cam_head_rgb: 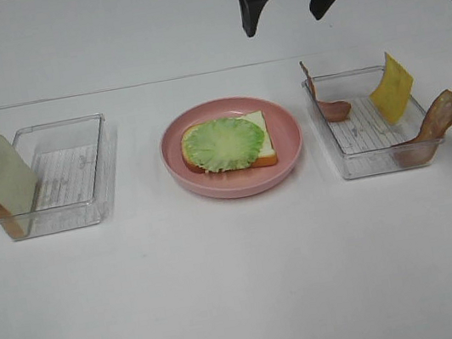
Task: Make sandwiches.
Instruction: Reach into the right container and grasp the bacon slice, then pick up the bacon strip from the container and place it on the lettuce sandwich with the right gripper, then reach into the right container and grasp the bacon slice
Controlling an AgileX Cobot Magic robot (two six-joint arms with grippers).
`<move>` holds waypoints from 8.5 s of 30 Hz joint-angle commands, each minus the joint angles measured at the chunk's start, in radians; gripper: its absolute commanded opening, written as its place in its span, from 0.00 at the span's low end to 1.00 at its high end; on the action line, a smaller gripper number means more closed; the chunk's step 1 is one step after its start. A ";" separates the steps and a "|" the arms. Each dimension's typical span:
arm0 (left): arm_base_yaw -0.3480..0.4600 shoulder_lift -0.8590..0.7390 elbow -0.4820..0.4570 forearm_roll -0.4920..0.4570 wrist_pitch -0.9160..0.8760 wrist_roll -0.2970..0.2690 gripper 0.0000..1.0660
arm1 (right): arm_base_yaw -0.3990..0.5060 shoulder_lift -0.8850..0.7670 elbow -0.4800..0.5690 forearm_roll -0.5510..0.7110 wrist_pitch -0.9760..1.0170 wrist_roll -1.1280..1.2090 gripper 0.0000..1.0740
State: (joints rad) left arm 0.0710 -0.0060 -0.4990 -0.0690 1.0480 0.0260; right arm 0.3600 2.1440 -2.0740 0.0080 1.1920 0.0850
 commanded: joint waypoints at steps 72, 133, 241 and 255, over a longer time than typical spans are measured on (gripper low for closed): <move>-0.002 -0.020 0.000 -0.006 -0.015 -0.009 0.95 | -0.099 0.381 -0.238 0.073 -0.011 0.006 0.61; -0.002 -0.020 0.000 -0.006 -0.015 -0.009 0.95 | -0.098 0.162 -0.309 0.128 0.088 0.017 0.00; -0.002 -0.020 0.000 -0.007 -0.015 -0.009 0.95 | 0.170 0.277 -0.221 -0.088 0.040 0.018 0.62; -0.002 -0.020 0.000 -0.007 -0.015 -0.009 0.95 | 0.170 0.202 -0.224 -0.117 0.089 0.006 0.88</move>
State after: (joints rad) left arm 0.0710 -0.0060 -0.4990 -0.0690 1.0480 0.0260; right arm 0.5320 2.3720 -2.2960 -0.0990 1.2210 0.0940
